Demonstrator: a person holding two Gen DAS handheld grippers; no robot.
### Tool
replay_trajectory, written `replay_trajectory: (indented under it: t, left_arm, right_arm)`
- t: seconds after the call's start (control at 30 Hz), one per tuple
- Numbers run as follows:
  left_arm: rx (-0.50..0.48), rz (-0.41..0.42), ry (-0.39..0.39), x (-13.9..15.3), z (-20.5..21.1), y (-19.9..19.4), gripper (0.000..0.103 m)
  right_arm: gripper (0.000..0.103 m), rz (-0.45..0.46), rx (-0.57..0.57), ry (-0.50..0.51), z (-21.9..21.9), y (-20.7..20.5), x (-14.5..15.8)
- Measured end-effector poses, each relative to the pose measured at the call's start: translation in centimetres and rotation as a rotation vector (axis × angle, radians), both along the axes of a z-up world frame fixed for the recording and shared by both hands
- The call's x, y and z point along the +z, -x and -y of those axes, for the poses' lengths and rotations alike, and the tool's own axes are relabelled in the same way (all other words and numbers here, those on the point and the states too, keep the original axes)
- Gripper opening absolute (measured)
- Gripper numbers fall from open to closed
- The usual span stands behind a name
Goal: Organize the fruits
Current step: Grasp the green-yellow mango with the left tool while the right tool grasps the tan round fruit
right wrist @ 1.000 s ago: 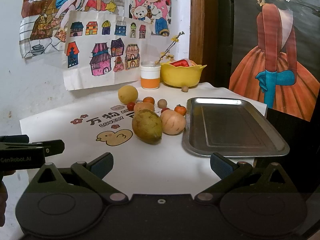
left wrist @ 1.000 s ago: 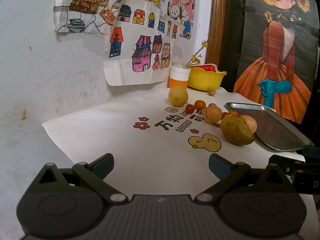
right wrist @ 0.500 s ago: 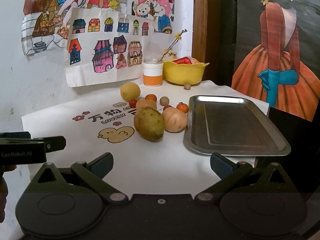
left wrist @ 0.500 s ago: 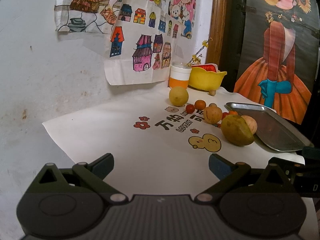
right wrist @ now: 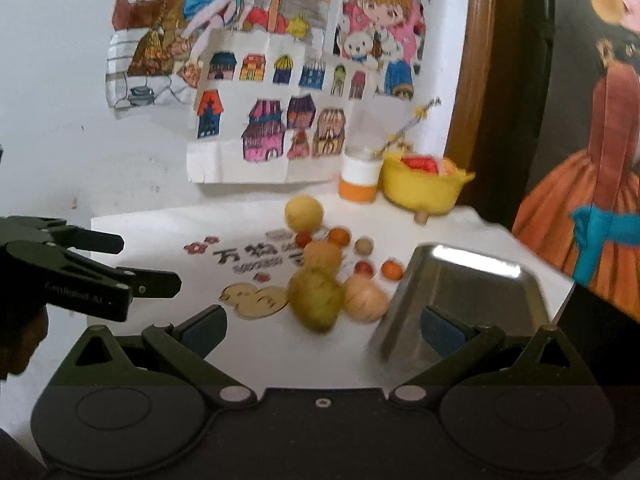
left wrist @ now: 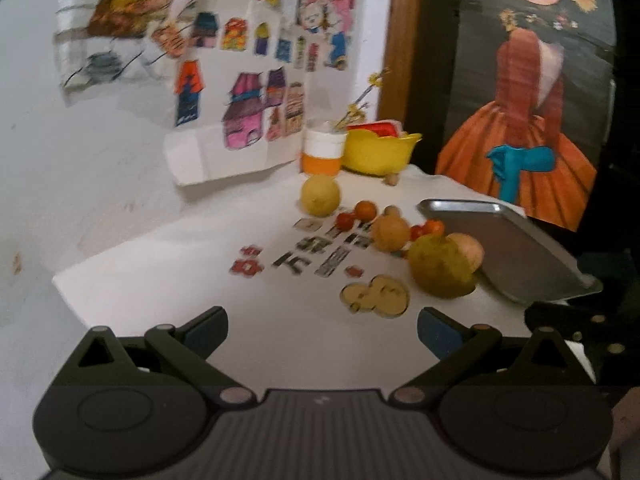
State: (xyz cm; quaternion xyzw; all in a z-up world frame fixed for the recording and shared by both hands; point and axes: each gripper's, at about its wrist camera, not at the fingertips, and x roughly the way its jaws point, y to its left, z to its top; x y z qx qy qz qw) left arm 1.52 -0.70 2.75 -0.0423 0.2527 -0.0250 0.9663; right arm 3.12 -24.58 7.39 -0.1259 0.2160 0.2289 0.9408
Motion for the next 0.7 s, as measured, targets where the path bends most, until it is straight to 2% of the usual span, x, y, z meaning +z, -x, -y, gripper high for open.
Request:
replay_trajectory:
  t: [0.13,0.27,0.53,0.7]
  left_arm:
    - [-0.029,-0.001,0.020,1.2,0.5,-1.3,0.103]
    - [-0.051,-0.028,0.072,1.8,1.1,-2.9,0.103]
    - [-0.040,-0.113,0.200,1.9,2.9,-7.5,0.103]
    - [-0.036,-0.156,0.229,1.2,4.6,-9.7,0.103]
  right_arm:
    - [0.103,0.032,0.021,0.026,2.0,-1.4,2.2]
    - [0.103,0.042,0.055,0.067,3.7,-3.3,3.0]
    - [0.103,0.056,0.169,0.185,4.0,-7.1,0.3]
    - [0.103,0.065,0.247,0.231,3.6,-9.1,-1.6]
